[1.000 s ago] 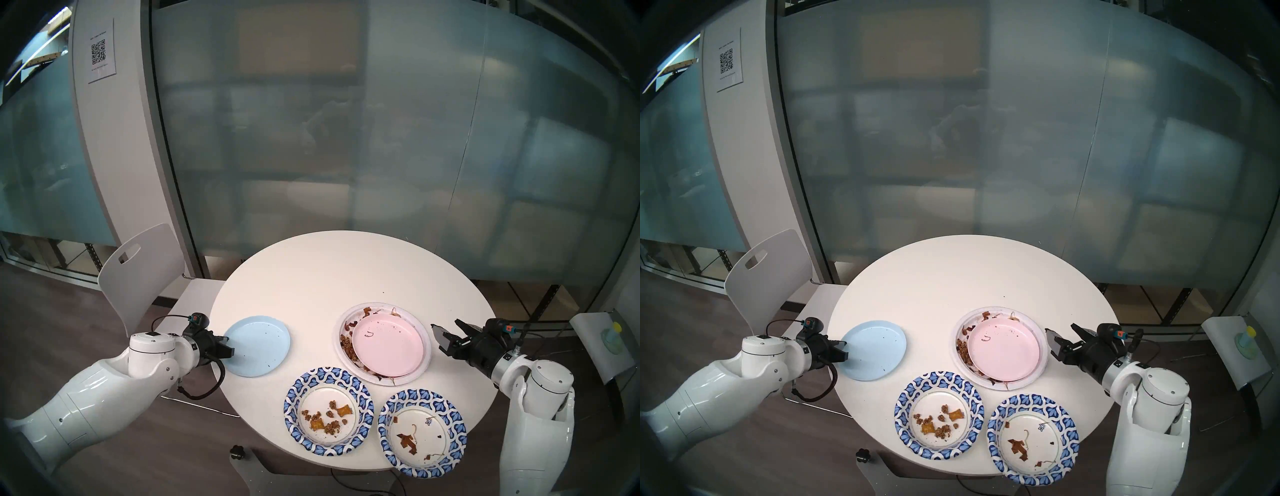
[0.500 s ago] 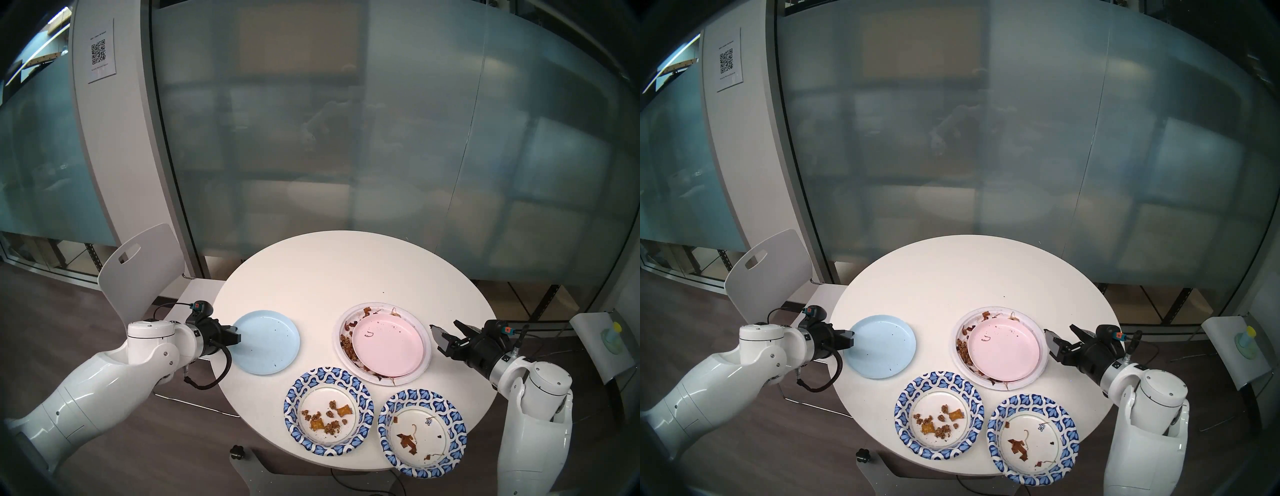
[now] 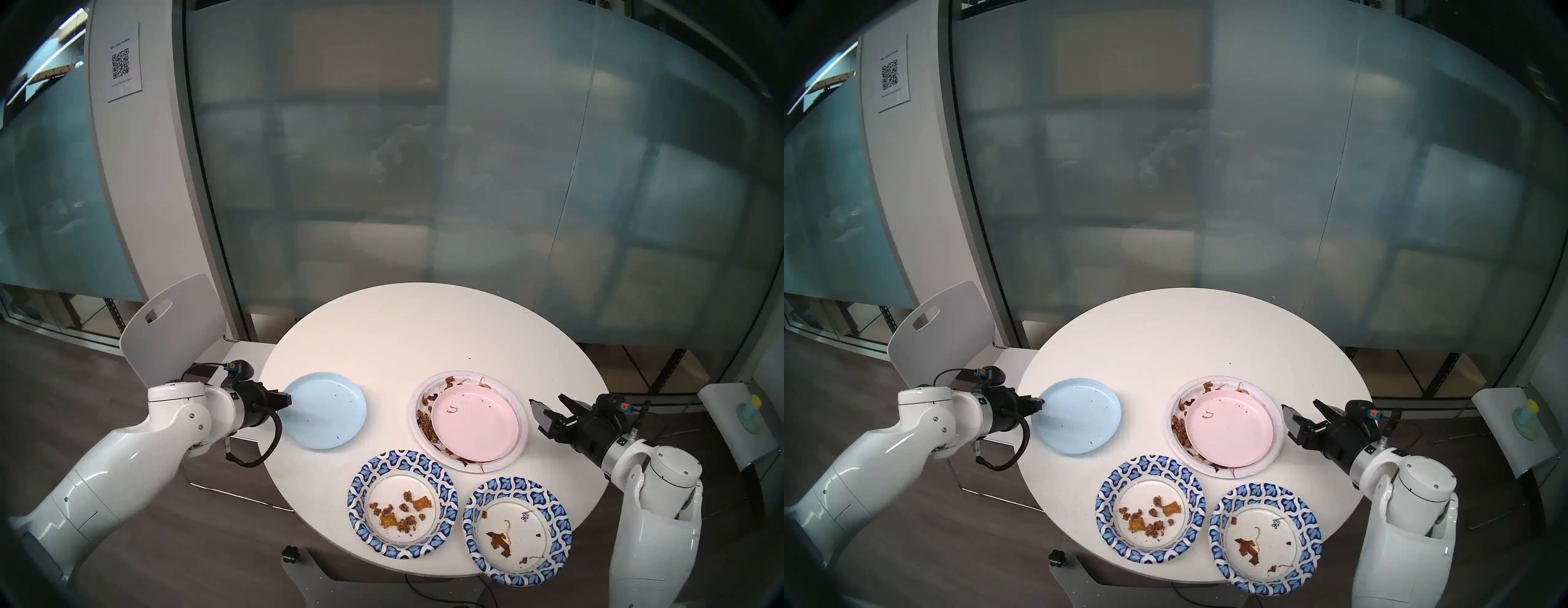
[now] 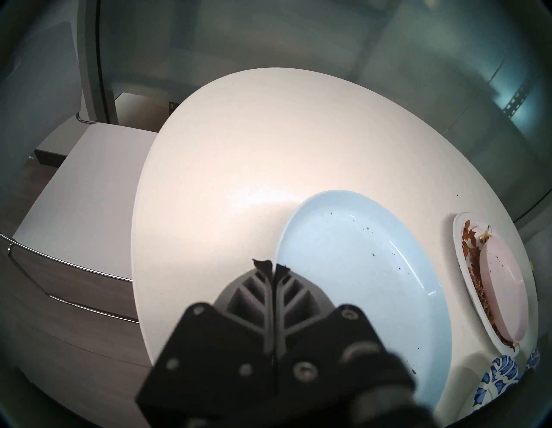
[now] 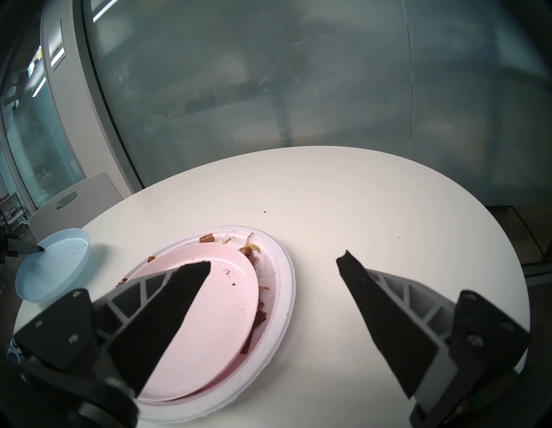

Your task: Stack the plates into one stack

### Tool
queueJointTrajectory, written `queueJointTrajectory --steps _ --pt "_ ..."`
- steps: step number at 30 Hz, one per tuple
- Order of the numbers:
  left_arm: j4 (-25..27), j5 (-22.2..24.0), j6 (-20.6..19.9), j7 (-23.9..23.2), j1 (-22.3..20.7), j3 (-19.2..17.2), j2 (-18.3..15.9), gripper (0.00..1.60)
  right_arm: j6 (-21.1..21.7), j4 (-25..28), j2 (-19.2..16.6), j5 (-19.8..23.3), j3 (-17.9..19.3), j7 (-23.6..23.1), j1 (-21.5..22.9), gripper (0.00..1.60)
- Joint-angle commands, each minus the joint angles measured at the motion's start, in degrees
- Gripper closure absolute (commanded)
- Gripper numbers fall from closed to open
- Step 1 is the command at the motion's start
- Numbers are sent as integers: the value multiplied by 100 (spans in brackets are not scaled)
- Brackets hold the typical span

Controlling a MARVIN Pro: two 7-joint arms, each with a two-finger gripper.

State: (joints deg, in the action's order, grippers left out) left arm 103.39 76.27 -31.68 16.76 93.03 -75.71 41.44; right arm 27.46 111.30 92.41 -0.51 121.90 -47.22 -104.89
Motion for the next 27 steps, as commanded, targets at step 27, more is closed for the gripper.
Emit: queueJointTrajectory --steps 27 --pt "886 568 -447 814 -1313 820 1251 160 -88 591 204 150 534 -208 -410 0"
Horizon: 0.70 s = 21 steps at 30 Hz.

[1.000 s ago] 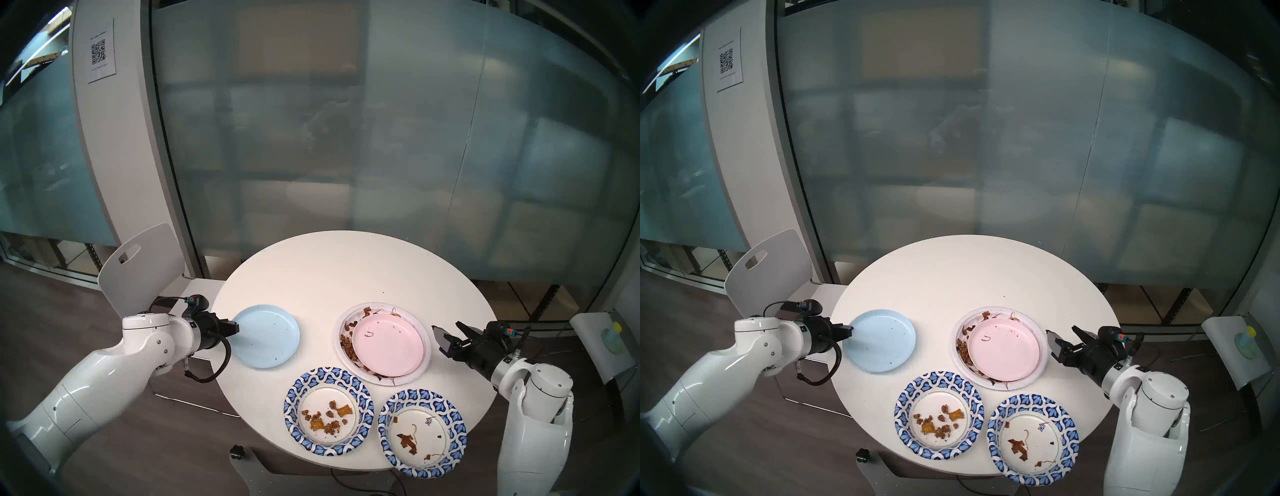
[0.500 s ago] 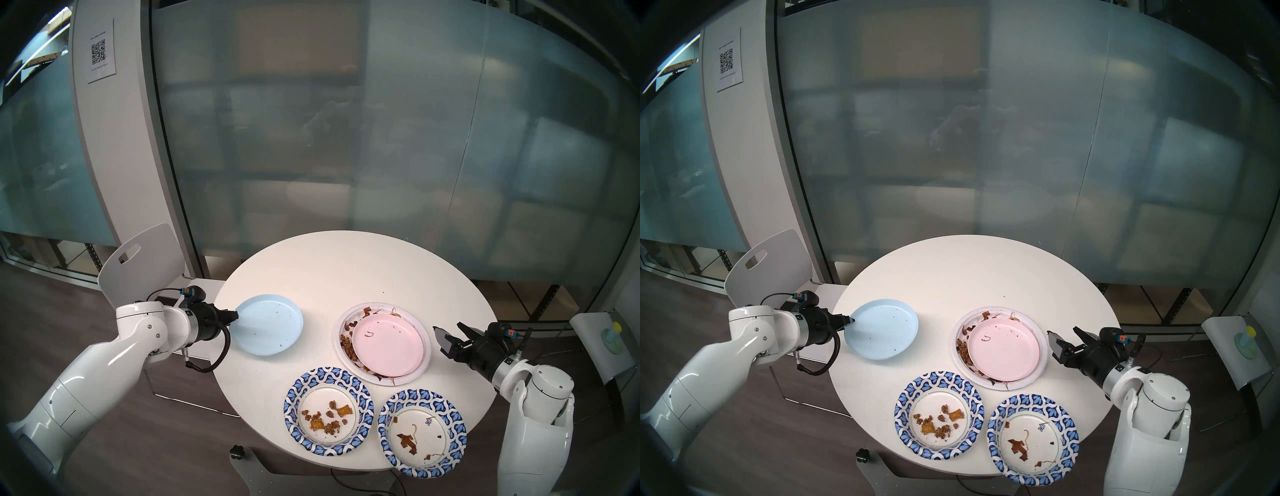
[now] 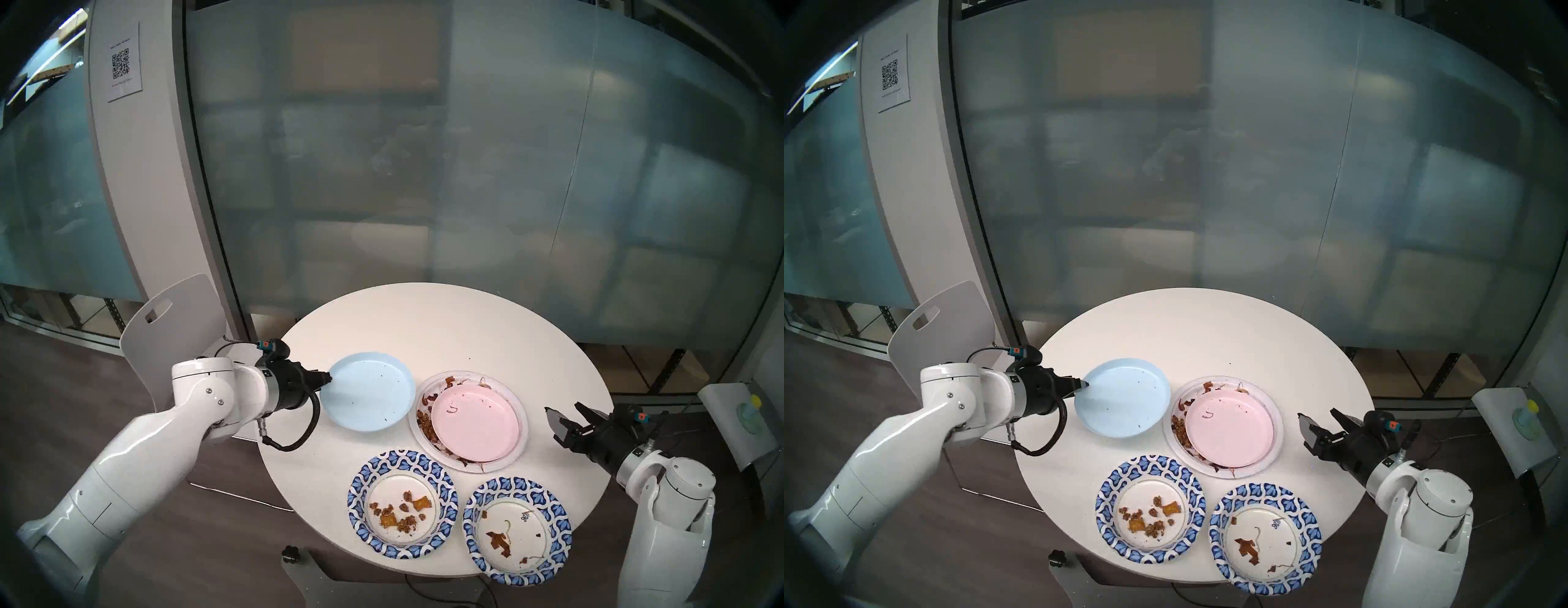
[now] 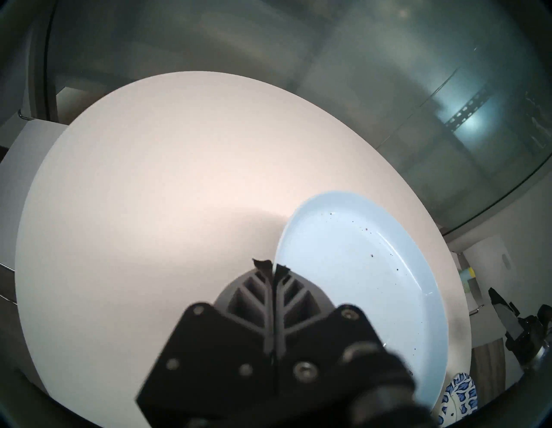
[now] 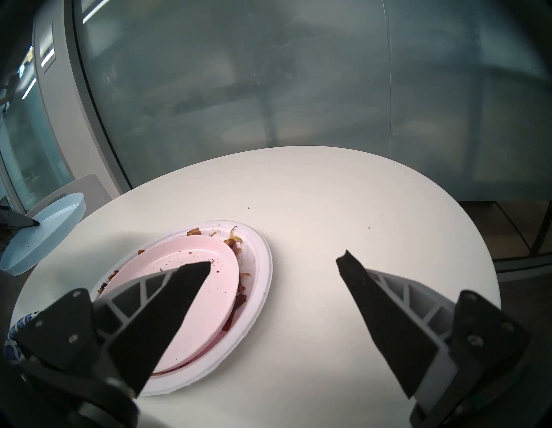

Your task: Stack the plates into one stack

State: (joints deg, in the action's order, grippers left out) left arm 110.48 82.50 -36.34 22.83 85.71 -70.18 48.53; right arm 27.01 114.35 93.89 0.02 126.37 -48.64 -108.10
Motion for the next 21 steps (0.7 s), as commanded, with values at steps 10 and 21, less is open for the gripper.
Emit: queueJointTrajectory --steps 10,21 --pt "115 -215 -2 655 -1059 979 1134 160 -64 462 150 187 399 -178 -292 0" --pt "-363 -463 27 1104 -1544 1618 1839 160 -118 589 281 330 761 -315 -468 0"
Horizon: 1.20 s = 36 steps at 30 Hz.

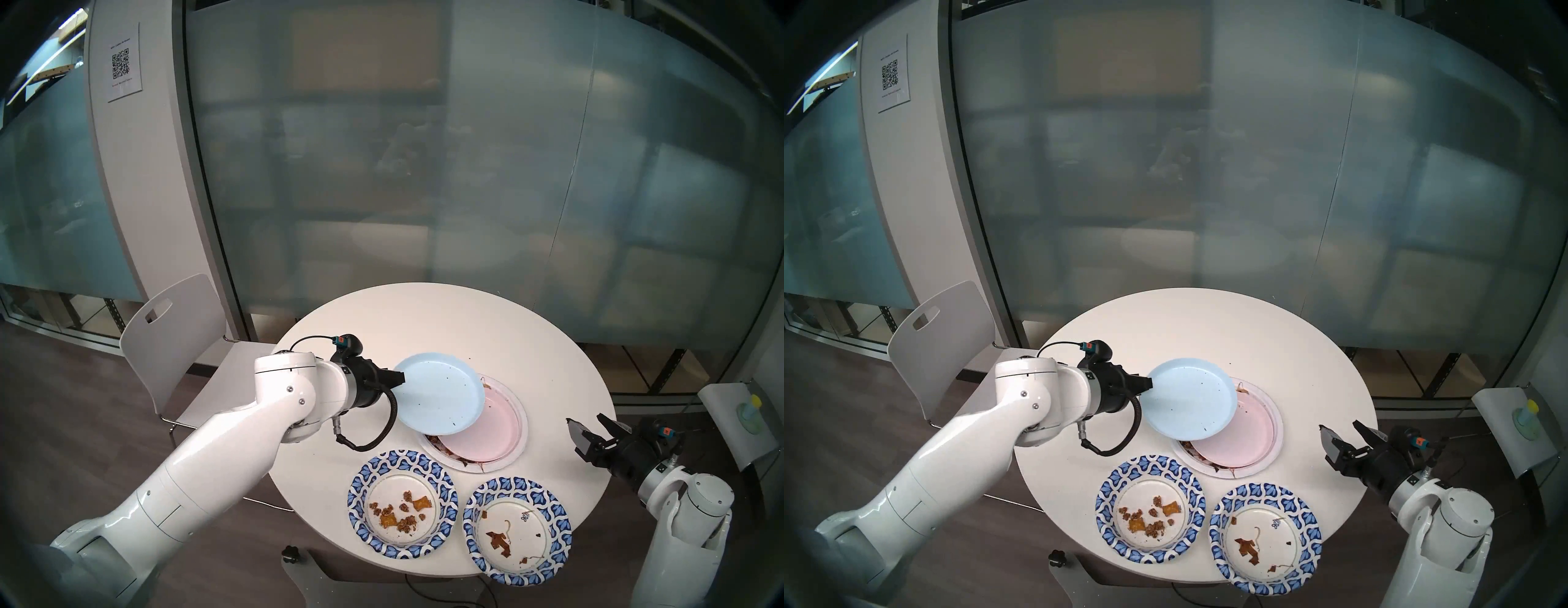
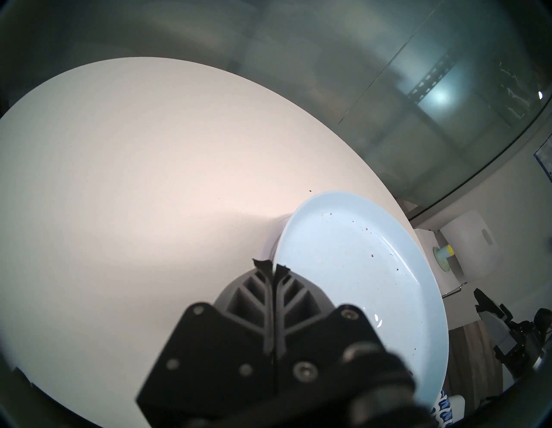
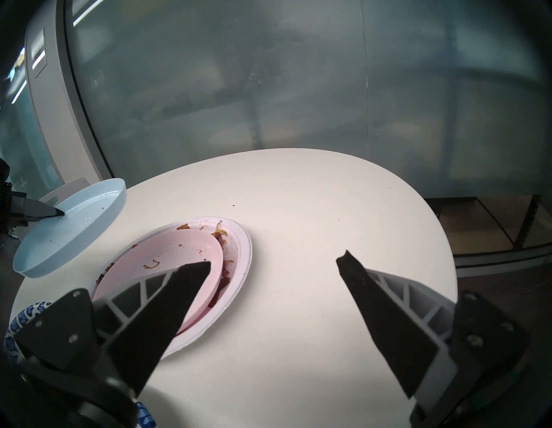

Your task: Stack the plates into one stack

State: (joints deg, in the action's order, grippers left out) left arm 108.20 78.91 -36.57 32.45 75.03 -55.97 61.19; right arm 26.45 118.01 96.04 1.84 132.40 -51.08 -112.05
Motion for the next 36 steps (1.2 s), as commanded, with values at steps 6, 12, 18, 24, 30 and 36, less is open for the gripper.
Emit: queueJointTrajectory --steps 6,12,18,24,30,36 --pt "-368 -220 78 258 -642 465 830 160 -82 285 106 223 367 -139 -145 0" --pt "-587 -365 99 356 -773 740 1061 160 -115 315 167 285 504 -205 -189 0" --pt "-713 -549 150 457 -876 979 1204 160 -150 319 218 330 589 -259 -204 0" --pt "-899 -691 241 535 -965 1132 1330 160 -182 329 276 386 677 -328 -232 0" --pt "-924 -792 281 567 -1022 1225 1347 160 -206 304 331 423 738 -387 -240 0" --pt "-1017 -1044 362 524 -1085 1420 1321 160 -225 246 286 422 781 -457 -207 0"
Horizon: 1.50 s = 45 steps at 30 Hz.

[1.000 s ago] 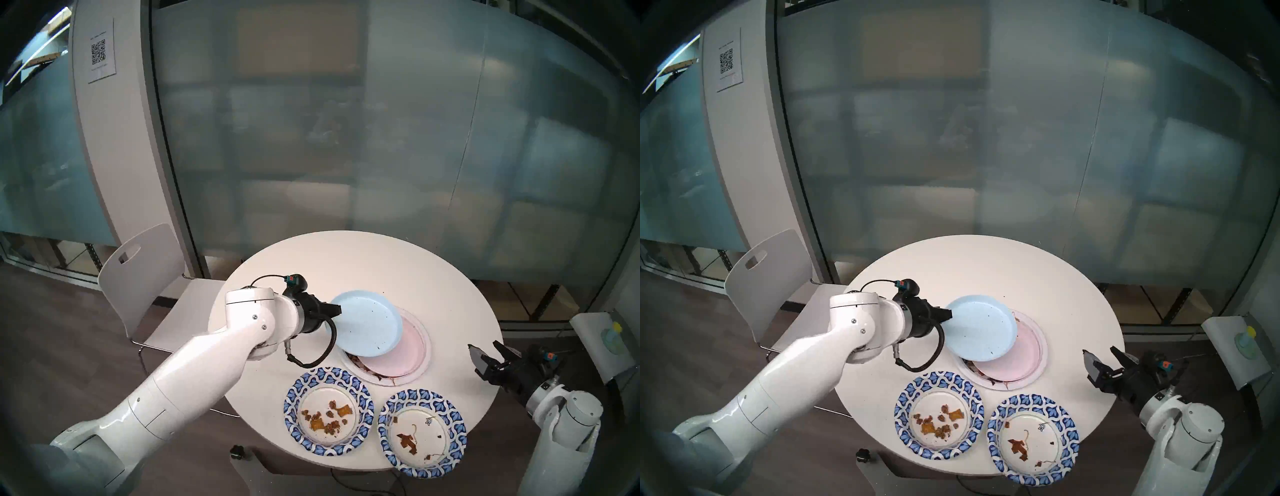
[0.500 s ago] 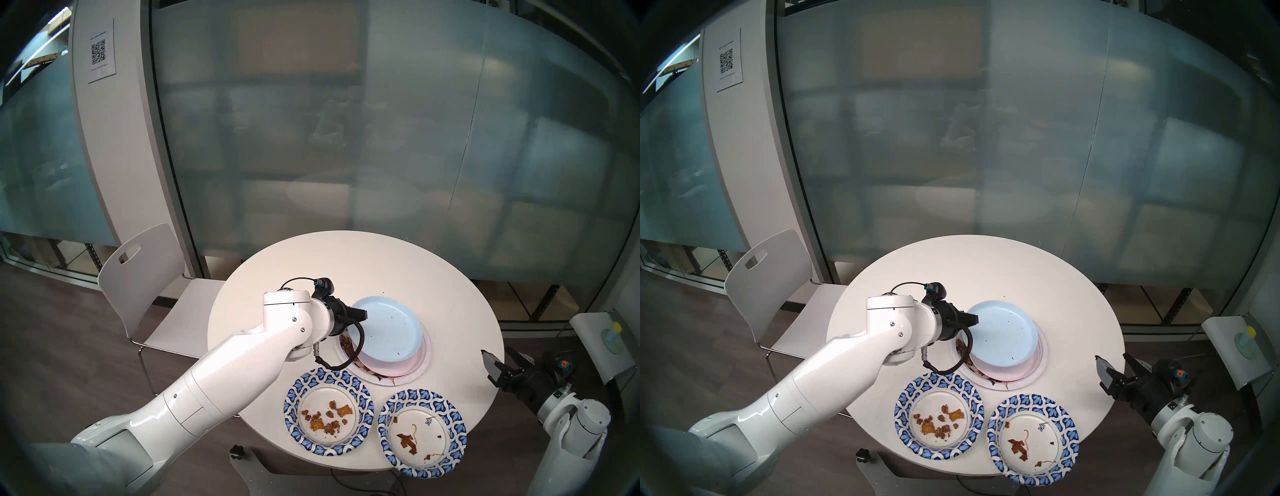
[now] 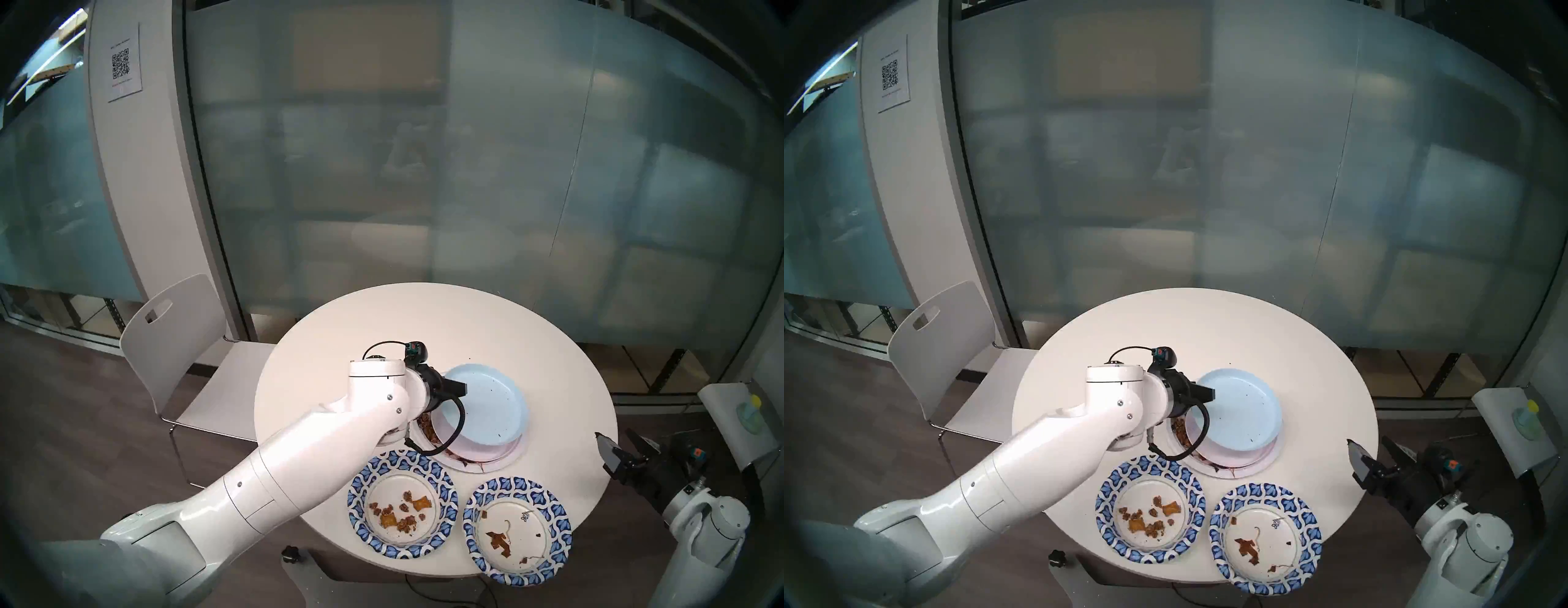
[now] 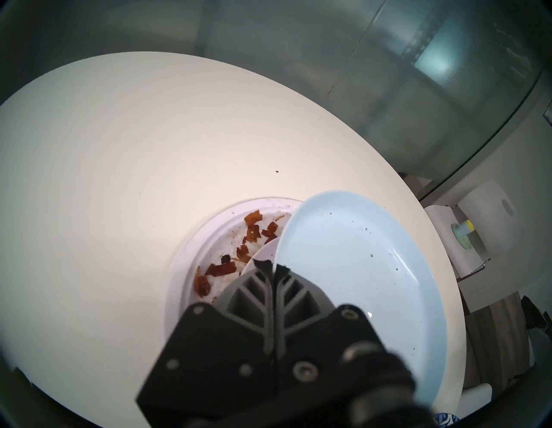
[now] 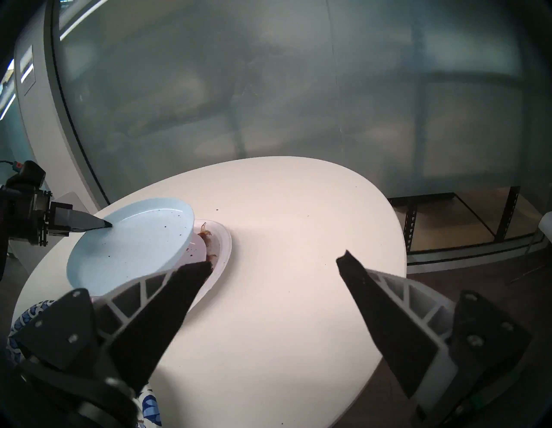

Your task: Stack the plates into one stack

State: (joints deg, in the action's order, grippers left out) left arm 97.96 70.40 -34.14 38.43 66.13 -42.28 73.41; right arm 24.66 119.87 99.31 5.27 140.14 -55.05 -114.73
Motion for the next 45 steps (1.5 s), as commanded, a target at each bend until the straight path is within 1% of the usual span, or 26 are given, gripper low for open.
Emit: queueJointTrajectory --steps 1,10,16,24,32,35,38,39,40,43,44,45 --pt "4 -195 118 -71 -193 51 91 160 -41 53 -52 84 9 -83 63 0" --pt "-2 -502 168 -97 -238 245 -52 160 41 96 -123 58 2 -120 173 0" --pt "-51 -627 225 -136 -272 333 -45 160 52 104 -123 55 3 -144 190 0" --pt "-240 -820 287 -190 -385 474 49 160 79 119 -127 37 20 -159 197 0" --pt "-292 -906 304 -235 -407 553 38 160 103 71 -154 45 44 -176 237 0" --pt "-280 -1029 265 -244 -470 645 4 160 100 21 -169 36 22 -176 270 0" --pt "-296 -1039 233 -297 -490 668 -16 160 96 -7 -179 30 6 -175 303 0" --pt "-298 -1082 214 -337 -518 713 -42 155 95 -13 -182 29 2 -171 315 0" --pt "-298 -1110 215 -366 -526 736 -56 127 95 -18 -184 28 0 -170 324 0" --pt "-279 -1244 221 -383 -567 833 -90 122 94 -42 -183 47 7 -177 354 0" --pt "-270 -1278 217 -409 -588 865 -105 108 95 -47 -185 46 6 -177 361 0" --pt "-269 -1307 202 -406 -604 892 -112 104 96 -52 -187 44 5 -178 367 0"
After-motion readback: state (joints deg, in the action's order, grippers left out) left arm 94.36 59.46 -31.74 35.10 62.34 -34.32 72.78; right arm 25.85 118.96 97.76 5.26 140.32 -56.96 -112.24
